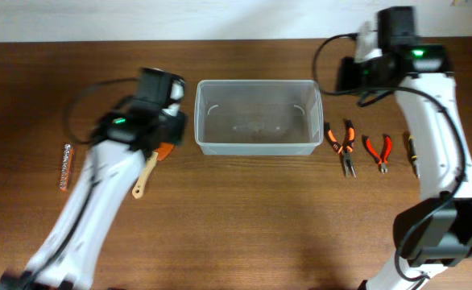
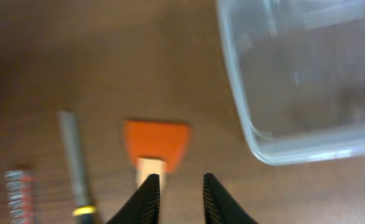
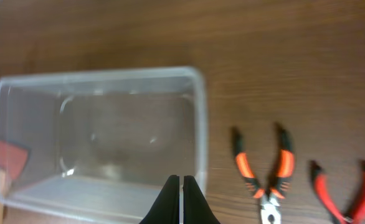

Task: Pack container
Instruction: 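Release the container and lift both grippers away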

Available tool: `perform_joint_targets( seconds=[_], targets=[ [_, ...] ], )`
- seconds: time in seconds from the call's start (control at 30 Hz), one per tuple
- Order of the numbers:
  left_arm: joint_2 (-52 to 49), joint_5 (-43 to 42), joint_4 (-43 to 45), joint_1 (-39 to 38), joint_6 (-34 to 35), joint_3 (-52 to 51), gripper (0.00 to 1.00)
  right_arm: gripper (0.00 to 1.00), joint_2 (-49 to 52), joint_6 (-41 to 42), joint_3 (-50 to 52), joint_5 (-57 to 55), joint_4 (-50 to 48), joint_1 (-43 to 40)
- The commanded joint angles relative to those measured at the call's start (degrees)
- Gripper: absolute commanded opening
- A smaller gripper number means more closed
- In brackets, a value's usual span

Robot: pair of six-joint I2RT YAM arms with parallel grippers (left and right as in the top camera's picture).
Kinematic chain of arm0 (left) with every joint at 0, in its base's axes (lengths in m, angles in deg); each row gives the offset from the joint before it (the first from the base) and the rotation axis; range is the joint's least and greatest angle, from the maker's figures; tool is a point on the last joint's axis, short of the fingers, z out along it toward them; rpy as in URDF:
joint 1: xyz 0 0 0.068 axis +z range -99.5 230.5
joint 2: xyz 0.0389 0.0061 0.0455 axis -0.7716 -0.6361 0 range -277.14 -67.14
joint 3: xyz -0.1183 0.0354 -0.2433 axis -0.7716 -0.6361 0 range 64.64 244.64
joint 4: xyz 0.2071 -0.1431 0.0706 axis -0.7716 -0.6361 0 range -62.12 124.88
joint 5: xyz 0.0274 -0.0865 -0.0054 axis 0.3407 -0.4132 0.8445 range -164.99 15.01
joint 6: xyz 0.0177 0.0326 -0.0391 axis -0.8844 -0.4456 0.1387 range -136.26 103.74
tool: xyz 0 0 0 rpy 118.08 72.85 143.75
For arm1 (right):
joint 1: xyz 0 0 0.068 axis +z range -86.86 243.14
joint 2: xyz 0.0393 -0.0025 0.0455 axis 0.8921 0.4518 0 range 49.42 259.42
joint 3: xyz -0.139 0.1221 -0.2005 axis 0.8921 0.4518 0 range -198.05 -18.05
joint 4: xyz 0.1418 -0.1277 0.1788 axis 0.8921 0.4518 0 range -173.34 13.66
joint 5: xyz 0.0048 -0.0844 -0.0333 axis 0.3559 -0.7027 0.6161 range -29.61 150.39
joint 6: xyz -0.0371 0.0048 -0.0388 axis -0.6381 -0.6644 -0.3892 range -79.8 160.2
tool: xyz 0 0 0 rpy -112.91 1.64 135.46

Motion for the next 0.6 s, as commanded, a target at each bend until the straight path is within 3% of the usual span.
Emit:
perform_joint_targets(
  seconds=[0.0, 0.27, 0.57],
  targets=[
    [5.1, 1.0, -0.1, 4.3, 1.2, 1.2, 0.3, 0.04, 2.4, 1.3, 0.7, -1.6, 0.6, -2.4],
    [8.9, 1.0, -0.8, 11.1, 1.2, 1.2, 0.3, 0.04, 10.2, 2.6, 2.3, -1.6, -0.1, -2.3],
    [8.9, 1.0, -3.4, 11.8, 1.2, 1.2, 0.3, 0.04, 17.2, 4.2, 2.3, 4.2, -0.8, -1.4]
  ],
)
